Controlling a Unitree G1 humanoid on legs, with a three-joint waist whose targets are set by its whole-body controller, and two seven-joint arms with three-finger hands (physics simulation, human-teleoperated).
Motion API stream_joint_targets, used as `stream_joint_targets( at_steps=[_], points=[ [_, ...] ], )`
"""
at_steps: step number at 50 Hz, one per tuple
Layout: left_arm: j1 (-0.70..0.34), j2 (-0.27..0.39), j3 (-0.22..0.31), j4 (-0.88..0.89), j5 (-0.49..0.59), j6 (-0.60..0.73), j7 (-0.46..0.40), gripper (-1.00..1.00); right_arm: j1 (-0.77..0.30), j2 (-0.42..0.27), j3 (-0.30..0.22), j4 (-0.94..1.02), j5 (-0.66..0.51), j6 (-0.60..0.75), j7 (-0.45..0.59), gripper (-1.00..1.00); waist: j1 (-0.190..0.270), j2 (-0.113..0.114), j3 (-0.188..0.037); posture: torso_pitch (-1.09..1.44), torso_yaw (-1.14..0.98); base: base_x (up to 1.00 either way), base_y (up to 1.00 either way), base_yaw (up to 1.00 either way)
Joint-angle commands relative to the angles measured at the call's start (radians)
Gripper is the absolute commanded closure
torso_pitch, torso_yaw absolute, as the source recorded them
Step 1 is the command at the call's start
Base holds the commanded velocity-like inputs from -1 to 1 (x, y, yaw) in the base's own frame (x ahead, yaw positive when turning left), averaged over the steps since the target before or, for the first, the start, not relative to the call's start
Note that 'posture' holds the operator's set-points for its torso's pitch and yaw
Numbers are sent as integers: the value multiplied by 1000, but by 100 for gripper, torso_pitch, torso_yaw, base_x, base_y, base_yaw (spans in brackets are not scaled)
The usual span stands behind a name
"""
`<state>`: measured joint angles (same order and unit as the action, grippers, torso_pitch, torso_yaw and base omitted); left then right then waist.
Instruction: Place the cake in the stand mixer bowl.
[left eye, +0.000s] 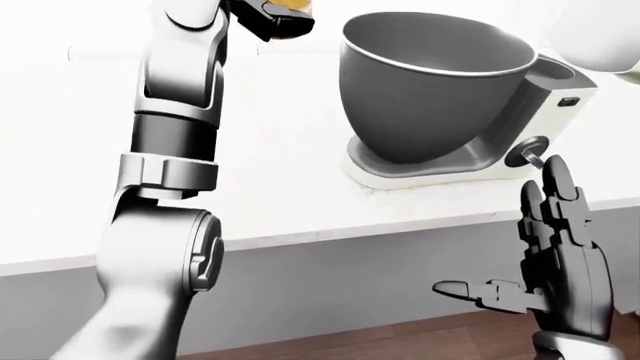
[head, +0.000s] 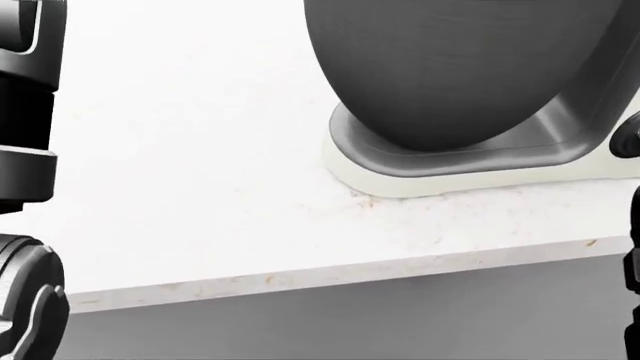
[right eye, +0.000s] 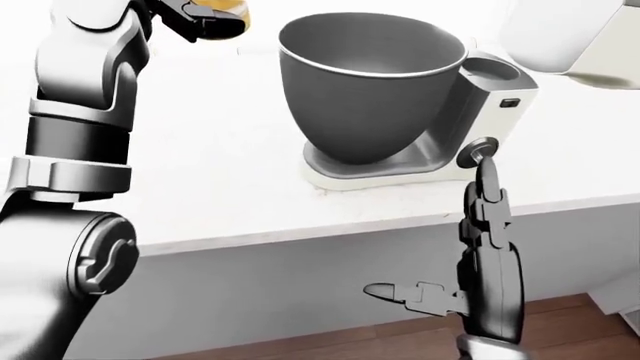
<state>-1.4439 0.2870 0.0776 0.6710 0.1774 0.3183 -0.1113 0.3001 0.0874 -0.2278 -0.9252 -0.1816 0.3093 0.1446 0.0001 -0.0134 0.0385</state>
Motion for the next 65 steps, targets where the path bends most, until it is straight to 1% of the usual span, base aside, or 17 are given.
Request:
stream_joint_targets(
  at_steps=[1, 8, 21, 25, 32, 41, 48, 55, 56, 65],
  points=[
    [-52, 6, 5, -36, 2, -35, 9, 100, -8, -3, -1, -38, 2, -29, -4, -100, -1, 0, -25, 0, 0, 0, 0, 0],
    [-76, -10, -4, -18, 11, -44, -1, 100, -5, -2, -3, -33, 5, -37, -5, -100, -1, -1, -24, 0, 0, 0, 0, 0],
    [-151, -41, -10, 89, 27, -79, 8, 100, -4, -1, -12, -25, 14, -47, -1, -100, -1, -3, -24, 0, 0, 0, 0, 0],
    [-160, -45, -7, 81, 18, -58, 7, 100, -4, -1, -16, -25, 16, -48, 0, -100, -2, -4, -24, 0, 0, 0, 0, 0],
    [-202, -72, -9, 134, 1, -81, 33, 100, -2, 1, -14, -28, 14, -48, 1, -100, -2, -5, -23, 0, 0, 0, 0, 0],
    [-221, -95, -17, 156, -9, -95, 47, 100, 5, 5, -10, -27, 14, -56, 0, -100, -3, -6, -23, 0, 0, 0, 0, 0],
    [-234, -129, -21, 169, -29, -106, 45, 100, 8, 5, -13, -20, 19, -65, 0, -100, -2, -8, -22, 0, 0, 0, 0, 0],
    [-261, -152, -26, 224, -46, -158, 57, 100, 12, 7, -22, -14, 28, -75, 4, -100, -1, -11, -22, 0, 0, 0, 0, 0],
    [-266, -158, -17, 244, -59, -164, 60, 100, 12, 8, -23, -13, 28, -77, 4, -100, -1, -11, -22, 0, 0, 0, 0, 0],
    [-284, -183, -31, 303, -49, -219, 79, 100, 13, 10, -22, -7, 30, -83, 3, -100, -1, -14, -24, 0, 0, 0, 0, 0]
  ],
)
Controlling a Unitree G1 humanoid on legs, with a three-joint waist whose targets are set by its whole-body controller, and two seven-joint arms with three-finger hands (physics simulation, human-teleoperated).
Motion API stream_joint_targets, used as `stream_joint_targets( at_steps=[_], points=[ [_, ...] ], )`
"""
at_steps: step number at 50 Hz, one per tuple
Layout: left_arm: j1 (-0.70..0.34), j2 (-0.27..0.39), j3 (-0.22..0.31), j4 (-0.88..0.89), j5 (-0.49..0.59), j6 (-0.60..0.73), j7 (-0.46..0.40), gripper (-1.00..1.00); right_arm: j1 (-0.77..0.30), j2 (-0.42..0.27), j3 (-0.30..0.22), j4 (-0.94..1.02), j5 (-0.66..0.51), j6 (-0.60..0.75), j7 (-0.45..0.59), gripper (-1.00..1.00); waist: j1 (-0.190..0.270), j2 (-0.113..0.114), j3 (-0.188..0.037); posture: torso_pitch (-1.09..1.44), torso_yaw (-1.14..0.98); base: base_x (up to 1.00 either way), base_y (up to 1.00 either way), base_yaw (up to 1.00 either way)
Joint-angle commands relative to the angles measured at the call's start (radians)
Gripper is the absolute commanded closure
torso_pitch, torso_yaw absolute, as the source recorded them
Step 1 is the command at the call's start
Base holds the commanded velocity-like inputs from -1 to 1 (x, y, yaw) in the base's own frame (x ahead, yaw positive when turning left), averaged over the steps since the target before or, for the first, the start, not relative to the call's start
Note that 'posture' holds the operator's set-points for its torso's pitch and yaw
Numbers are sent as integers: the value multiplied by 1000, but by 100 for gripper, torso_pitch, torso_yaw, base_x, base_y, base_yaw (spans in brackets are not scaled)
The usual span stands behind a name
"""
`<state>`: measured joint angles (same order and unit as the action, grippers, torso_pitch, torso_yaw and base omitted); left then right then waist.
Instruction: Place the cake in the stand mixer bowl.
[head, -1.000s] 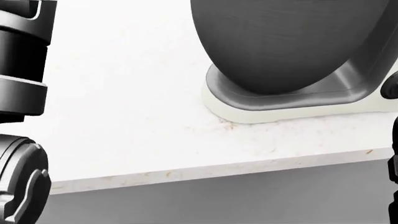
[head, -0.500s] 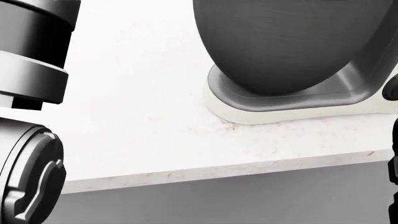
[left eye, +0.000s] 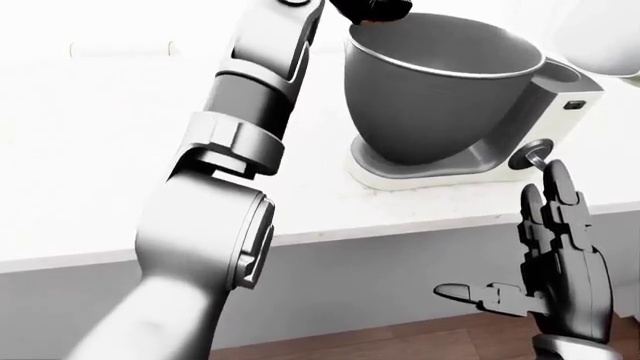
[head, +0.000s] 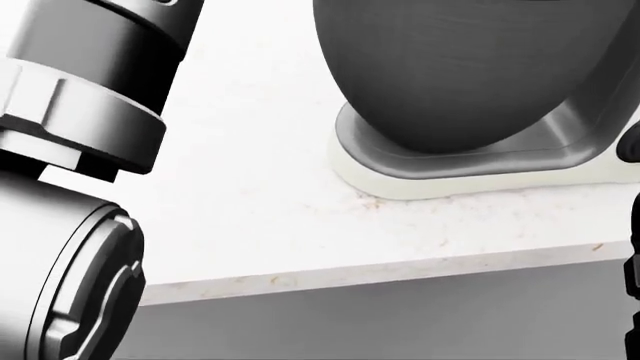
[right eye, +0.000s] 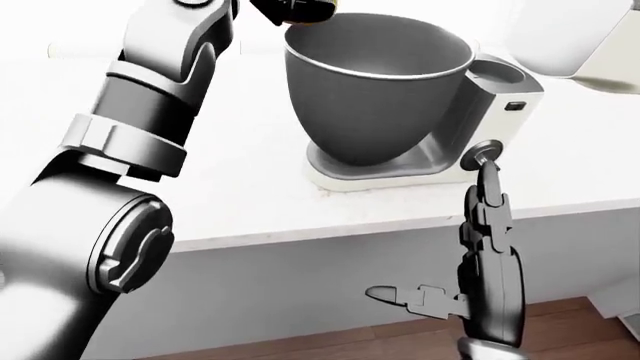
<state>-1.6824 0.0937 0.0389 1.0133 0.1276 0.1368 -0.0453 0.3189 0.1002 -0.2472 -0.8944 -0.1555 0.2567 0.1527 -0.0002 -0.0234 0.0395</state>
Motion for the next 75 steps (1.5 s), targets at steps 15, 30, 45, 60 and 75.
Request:
stream_joint_targets(
  at_steps=[15, 30, 45, 60, 75],
  points=[
    [-97, -58, 0, 41, -13, -84, 40, 100, 3, 1, -8, -17, 16, -60, -5, -100, 1, -9, -24, 0, 0, 0, 0, 0],
    [-119, -118, -6, 44, -32, -63, 35, 100, 13, 6, -18, -1, 29, -86, -1, -100, 1, -14, -23, 0, 0, 0, 0, 0],
    [-112, -177, -21, 42, -32, -57, 44, 100, 32, 17, -37, -12, 45, -98, 13, -100, 2, -19, -23, 0, 0, 0, 0, 0],
    [-123, -186, -16, 92, -17, -91, 60, 100, 39, 28, -56, -9, 57, -112, 28, -100, 3, -20, -24, 0, 0, 0, 0, 0],
    [-125, -188, -12, 109, -11, -91, 51, 100, 31, 30, -63, -13, 53, -98, 35, -100, 3, -20, -25, 0, 0, 0, 0, 0]
  ],
)
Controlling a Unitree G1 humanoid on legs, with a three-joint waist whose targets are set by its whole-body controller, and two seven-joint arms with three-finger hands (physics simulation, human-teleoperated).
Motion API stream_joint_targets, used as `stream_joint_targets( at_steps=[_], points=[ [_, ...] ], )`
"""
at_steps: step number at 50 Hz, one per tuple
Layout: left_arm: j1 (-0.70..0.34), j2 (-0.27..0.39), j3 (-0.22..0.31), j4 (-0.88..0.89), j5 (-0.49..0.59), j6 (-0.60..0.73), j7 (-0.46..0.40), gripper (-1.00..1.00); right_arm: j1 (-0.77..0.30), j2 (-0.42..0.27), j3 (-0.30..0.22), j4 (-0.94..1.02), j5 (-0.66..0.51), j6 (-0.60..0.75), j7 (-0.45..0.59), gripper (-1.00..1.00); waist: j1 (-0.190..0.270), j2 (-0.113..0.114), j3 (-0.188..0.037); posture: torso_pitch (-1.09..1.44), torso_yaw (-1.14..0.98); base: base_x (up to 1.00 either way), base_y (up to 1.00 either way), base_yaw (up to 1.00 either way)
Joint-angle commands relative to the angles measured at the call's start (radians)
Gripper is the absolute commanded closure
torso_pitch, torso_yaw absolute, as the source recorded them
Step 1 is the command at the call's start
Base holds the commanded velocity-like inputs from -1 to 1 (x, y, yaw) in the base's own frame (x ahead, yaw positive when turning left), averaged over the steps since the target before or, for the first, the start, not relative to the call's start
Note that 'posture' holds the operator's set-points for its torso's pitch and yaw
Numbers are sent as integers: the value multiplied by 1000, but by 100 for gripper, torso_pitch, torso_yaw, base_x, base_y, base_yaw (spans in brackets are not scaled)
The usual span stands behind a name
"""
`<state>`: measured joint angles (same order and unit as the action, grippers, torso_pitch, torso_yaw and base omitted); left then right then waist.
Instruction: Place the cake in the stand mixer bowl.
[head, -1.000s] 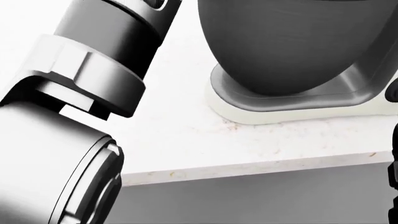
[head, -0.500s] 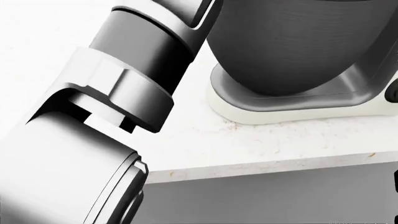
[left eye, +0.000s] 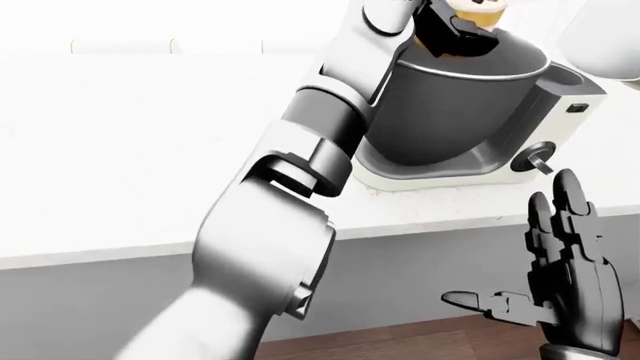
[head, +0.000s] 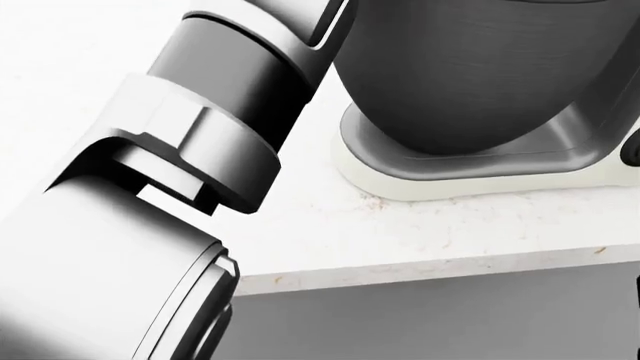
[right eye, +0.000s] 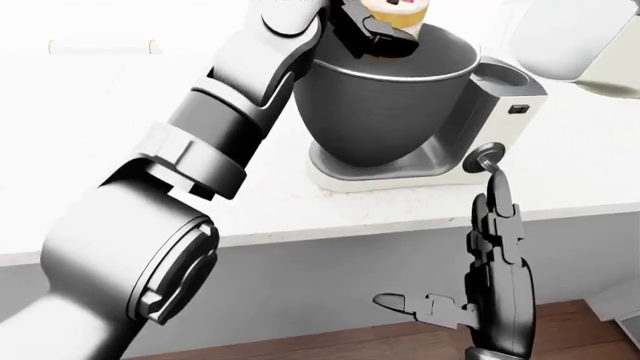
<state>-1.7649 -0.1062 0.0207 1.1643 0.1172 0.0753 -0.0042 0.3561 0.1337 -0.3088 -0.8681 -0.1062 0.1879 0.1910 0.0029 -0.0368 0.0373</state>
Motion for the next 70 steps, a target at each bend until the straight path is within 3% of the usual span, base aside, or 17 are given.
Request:
stream_joint_targets(
  at_steps=[1, 3, 5, 6, 7, 9, 11, 14, 49, 50, 70],
  points=[
    [-45, 13, 6, -40, 1, -30, 13, 100, -6, -3, -1, -39, 4, -30, -3, -100, 0, -7, -22, 0, 0, 0, 0, 0],
    [-48, 14, 4, -37, 6, -31, 17, 97, -6, -3, 0, -38, 3, -31, -2, -100, 0, -6, -22, 0, 0, 0, 0, 0],
    [-50, 18, 5, -31, 9, -30, 14, 79, -4, -1, 2, -40, 2, -32, -2, -100, 0, -6, -22, 0, 0, 0, 0, 0],
    [-51, 20, 4, -28, 14, -32, 20, 55, -3, -1, 3, -42, 2, -32, -1, -100, -1, -6, -22, 0, 0, 0, 0, 0],
    [-52, 21, 3, -26, 18, -31, 21, -33, -2, 0, 4, -43, 2, -32, -1, -100, -1, -6, -22, 0, 0, 0, 0, 0],
    [-54, 22, 5, -26, 20, -26, 21, -36, 0, 1, 5, -44, 1, -34, -1, -100, -1, -6, -22, 0, 0, 0, 0, 0],
    [-56, 24, 7, -23, 23, -24, 25, -76, 1, 1, 6, -44, 0, -34, -1, -100, -1, -5, -22, 0, 0, 0, 0, 0],
    [-54, 24, 7, -21, 28, -23, 28, -100, 2, 2, 8, -45, 0, -36, -1, -100, -1, -5, -22, 0, 0, 0, 0, 0],
    [-75, 58, 27, 2, 13, -25, 27, -100, 1, -1, 17, -31, -4, -41, -6, -100, -2, -3, -22, 0, 0, 0, 0, 0],
    [-86, 123, 43, 37, 13, -37, 9, -100, -10, -4, 29, -24, -15, -35, -9, -100, -2, -3, -22, 0, 0, 0, 0, 0],
    [-75, 204, 65, 76, 39, -67, -5, -100, -9, -18, 52, -15, -20, -36, -29, -100, -4, 8, -23, 0, 0, 0, 0, 0]
  ],
)
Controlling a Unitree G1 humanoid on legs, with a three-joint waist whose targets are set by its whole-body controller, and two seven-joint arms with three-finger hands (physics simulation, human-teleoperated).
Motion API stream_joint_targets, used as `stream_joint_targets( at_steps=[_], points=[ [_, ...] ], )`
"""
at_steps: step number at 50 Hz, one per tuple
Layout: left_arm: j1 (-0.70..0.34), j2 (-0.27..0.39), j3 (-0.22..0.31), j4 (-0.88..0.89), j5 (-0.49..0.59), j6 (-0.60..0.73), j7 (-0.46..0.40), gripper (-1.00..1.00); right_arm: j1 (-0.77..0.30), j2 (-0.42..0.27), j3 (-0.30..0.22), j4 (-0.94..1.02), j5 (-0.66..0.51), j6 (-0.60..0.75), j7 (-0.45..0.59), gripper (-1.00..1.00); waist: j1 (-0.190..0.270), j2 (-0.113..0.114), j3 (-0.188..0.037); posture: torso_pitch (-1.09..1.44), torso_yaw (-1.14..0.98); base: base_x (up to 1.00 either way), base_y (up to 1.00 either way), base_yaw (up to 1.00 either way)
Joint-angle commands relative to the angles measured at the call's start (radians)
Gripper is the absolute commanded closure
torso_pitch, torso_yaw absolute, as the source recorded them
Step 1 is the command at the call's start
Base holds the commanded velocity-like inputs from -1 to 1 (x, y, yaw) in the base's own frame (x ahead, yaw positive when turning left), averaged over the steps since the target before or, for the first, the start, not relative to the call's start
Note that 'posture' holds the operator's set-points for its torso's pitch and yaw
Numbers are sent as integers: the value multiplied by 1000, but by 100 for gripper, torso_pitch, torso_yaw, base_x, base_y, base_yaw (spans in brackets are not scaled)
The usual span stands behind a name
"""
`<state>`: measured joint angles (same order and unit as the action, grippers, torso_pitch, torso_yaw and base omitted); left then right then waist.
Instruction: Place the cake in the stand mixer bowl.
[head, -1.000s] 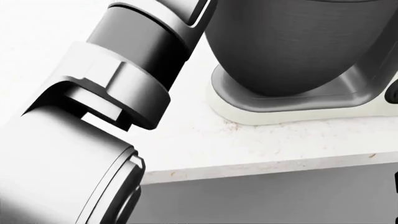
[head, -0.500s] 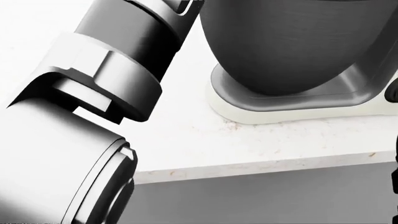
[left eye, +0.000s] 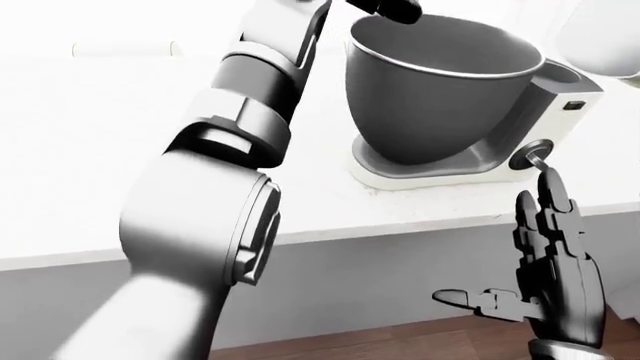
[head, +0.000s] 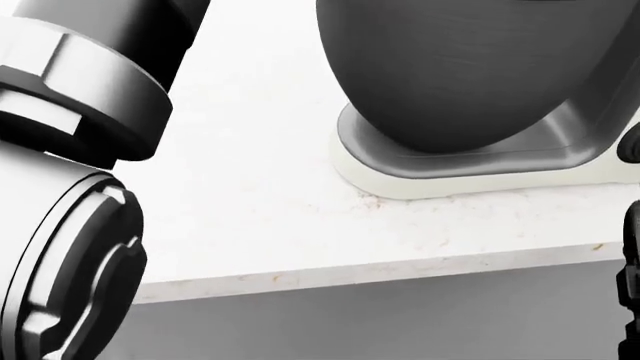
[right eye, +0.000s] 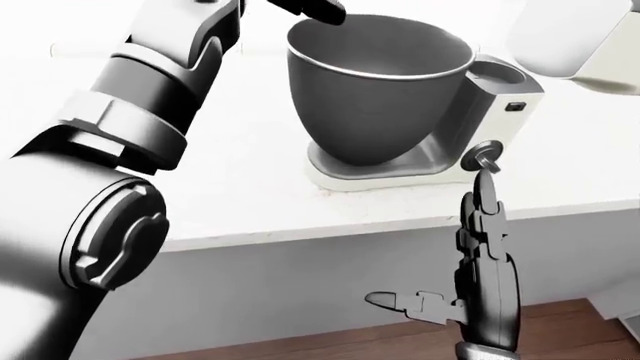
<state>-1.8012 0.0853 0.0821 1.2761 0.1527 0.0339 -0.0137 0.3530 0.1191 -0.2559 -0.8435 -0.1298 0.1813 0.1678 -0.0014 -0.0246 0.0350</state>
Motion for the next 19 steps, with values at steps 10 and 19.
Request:
stream_joint_targets(
  at_steps=[10, 19],
  points=[
    [3, 86, 20, -17, 28, -45, 5, -100, -12, -10, 9, -32, -3, -28, -11, -100, -4, 2, -23, 0, 0, 0, 0, 0],
    [24, 125, 34, -9, 39, -55, -3, -100, -13, -13, 20, -29, -9, -26, -20, -100, -5, 8, -24, 0, 0, 0, 0, 0]
  ],
)
